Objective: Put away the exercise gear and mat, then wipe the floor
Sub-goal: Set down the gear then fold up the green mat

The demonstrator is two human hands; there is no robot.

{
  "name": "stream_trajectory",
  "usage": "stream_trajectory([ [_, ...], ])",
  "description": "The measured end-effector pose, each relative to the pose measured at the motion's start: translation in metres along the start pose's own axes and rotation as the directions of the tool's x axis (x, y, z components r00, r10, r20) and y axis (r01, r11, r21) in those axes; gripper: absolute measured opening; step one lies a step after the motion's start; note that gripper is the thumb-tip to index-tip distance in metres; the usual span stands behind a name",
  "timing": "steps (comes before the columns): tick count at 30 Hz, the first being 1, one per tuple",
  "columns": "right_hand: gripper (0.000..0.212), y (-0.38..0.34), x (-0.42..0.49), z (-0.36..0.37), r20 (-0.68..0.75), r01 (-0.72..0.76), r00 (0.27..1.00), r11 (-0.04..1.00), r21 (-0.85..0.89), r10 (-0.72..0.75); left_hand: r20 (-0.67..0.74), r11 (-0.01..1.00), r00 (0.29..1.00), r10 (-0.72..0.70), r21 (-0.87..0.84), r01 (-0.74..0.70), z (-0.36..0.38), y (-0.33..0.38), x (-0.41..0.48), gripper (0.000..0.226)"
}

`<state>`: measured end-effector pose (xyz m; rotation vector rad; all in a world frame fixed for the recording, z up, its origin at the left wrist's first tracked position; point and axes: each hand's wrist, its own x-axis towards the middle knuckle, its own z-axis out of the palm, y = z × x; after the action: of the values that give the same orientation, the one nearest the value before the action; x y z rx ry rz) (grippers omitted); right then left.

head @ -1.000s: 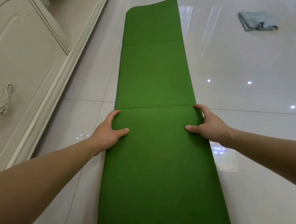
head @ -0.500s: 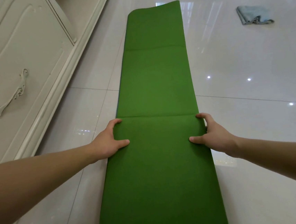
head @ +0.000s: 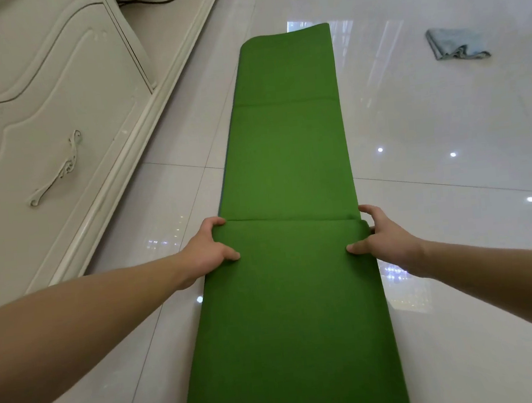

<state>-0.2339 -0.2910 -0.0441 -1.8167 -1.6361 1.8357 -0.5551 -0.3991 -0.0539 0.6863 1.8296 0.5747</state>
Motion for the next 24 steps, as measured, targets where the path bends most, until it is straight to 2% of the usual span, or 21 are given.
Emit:
stream_trajectory([
  [4, 0.098, -0.007, 0.004, -0.003, 0.025, -0.006, 1.0, 1.0, 0.002, 0.006, -0.02, 0.999, 1.0, -0.004, -0.035, 0.003, -0.001, 0.009, 0.004, 0.078],
  [8, 0.103, -0.012, 0.001, -0.008, 0.023, 0.017, 1.0, 1.0, 0.001, -0.017, 0.016, 0.999, 1.0, 0.025, 0.022, -0.025, -0.012, 0.014, 0.006, 0.09],
  [13, 0.104, -0.027, -0.01, -0.014, 0.026, 0.099, 0.995, 0.995, -0.016, -0.098, 0.047, 0.994, 0.996, 0.069, 0.085, -0.073, -0.026, 0.032, -0.007, 0.094],
  [24, 0.111, -0.074, -0.044, -0.038, 0.03, 0.275, 0.961, 0.942, -0.195, -0.274, 0.078, 0.981, 0.985, 0.152, 0.107, -0.16, -0.064, 0.074, -0.036, 0.102],
])
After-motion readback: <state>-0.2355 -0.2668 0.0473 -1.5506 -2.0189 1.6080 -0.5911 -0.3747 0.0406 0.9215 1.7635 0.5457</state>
